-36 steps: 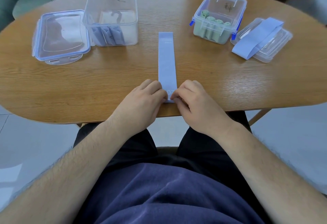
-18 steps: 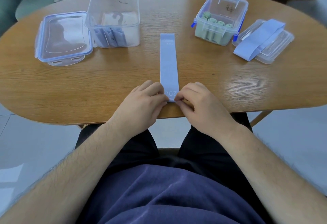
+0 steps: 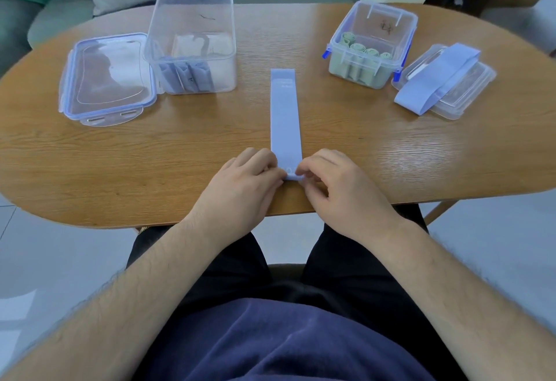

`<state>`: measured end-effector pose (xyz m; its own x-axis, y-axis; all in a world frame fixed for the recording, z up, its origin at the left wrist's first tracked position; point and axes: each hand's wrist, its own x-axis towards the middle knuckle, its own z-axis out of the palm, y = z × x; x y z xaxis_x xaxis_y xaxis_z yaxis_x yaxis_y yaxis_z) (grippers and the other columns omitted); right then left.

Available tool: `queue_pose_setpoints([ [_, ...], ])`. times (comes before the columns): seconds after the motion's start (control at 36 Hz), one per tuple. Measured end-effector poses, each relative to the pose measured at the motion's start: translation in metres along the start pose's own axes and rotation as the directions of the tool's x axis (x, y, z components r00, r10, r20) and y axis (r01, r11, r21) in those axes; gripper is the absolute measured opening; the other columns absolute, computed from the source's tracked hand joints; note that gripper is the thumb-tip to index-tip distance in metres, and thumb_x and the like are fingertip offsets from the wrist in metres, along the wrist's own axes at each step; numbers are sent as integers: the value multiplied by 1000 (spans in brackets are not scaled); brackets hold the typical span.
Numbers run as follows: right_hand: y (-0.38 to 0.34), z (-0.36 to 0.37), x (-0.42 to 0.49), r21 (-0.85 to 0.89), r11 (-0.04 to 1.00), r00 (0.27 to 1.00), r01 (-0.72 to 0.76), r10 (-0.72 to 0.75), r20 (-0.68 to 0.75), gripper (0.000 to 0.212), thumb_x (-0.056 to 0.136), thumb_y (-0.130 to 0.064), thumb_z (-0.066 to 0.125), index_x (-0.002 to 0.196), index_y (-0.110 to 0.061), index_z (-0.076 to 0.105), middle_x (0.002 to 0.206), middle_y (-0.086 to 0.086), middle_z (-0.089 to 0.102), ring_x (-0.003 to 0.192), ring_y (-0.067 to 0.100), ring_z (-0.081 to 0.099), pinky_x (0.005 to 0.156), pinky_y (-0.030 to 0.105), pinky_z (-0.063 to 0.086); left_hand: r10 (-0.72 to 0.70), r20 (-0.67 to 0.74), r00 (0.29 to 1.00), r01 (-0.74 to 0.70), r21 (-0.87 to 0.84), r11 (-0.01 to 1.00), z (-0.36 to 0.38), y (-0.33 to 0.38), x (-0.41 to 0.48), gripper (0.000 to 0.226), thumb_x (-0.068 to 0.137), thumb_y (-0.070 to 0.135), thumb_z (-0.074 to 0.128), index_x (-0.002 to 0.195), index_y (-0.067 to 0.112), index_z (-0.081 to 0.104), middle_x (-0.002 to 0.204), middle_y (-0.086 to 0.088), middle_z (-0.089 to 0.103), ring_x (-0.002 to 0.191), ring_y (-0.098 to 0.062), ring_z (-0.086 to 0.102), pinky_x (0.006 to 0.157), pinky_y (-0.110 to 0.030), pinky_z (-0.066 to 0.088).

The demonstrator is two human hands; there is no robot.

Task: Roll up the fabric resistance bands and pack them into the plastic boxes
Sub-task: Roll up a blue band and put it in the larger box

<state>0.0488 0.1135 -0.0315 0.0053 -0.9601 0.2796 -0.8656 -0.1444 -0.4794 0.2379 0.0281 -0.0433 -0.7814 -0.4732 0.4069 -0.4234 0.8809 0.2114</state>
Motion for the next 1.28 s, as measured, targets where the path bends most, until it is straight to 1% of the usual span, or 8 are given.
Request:
queue_pose_setpoints([
  [0.14, 3, 0, 4, -8, 1000, 1000, 20, -20, 6, 9, 95, -6, 64, 99, -11, 70, 94, -5, 59, 93, 14, 52, 80, 26, 46, -32, 18, 999, 32, -23, 999, 1, 1, 6, 19, 99, 15, 55, 103, 9, 72, 87, -6, 54, 81, -27, 55, 72, -46, 53],
  [0.25, 3, 1, 7, -4, 1000, 1000, 10, -10, 1, 11, 97, -9, 62, 101, -9, 72, 94, -4, 57, 94, 12, 51, 82, 18, 42, -48, 26, 998, 48, -4, 999, -2, 0, 10, 18, 101, 20, 52, 97, 11, 67, 83, -3, 55, 78, -26, 54, 68, -45, 50],
  [0.44, 7, 0, 15, 1, 1000, 1000, -2, 2, 8, 13, 98, -8, 62, 101, -8, 74, 93, 1, 59, 94, 16, 54, 83, 16, 39, -16, 37, 999, 17, -13, 1000, -4, -6, 12, 19, 100, 24, 55, 99, 12, 69, 90, -3, 57, 84, -25, 55, 73, -39, 50],
  [0.58, 8, -2, 14, -3, 999, 999, 33, -33, 6, 19, 97, -9, 61, 114, -13, 69, 98, -2, 61, 96, 12, 53, 83, 19, 42, -24, 0, 1000, 24, -38, 999, 1, -9, 15, 21, 102, 20, 55, 99, 8, 72, 94, -7, 54, 85, -25, 52, 80, -40, 50],
  [0.78, 14, 2, 17, -13, 998, 998, 58, -58, -12, 12, 97, -10, 64, 104, -10, 73, 94, -1, 60, 93, 17, 55, 82, 29, 46, -47, -3, 999, 47, -40, 998, 3, -9, 16, 21, 103, 19, 52, 100, 6, 68, 86, -8, 55, 79, -29, 55, 73, -45, 50],
  [0.97, 14, 4, 23, 2, 998, 997, 59, -59, -41, 13, 97, -7, 63, 105, -8, 72, 96, 0, 61, 93, 16, 56, 83, 28, 47, -35, -30, 999, 32, -79, 996, 4, -13, 18, 15, 99, 15, 59, 100, 6, 71, 98, -10, 57, 87, -27, 56, 82, -41, 51],
  [1.17, 18, -1, 23, -2, 997, 995, 80, -80, -59, 8, 95, -9, 66, 100, -12, 71, 94, -6, 63, 88, 7, 52, 81, 24, 48, -69, -55, 996, 65, -67, 996, 4, -13, 25, 18, 100, 15, 55, 95, 5, 69, 83, -8, 56, 76, -29, 56, 74, -41, 49],
  [1.28, 22, 1, 26, 0, 996, 994, 87, -87, -62, 12, 94, -6, 66, 101, -10, 74, 95, -4, 64, 93, 14, 56, 83, 26, 48, -81, -35, 996, 78, -72, 994, 6, -15, 27, 18, 100, 18, 55, 96, 6, 67, 85, -7, 55, 79, -28, 55, 73, -44, 50],
])
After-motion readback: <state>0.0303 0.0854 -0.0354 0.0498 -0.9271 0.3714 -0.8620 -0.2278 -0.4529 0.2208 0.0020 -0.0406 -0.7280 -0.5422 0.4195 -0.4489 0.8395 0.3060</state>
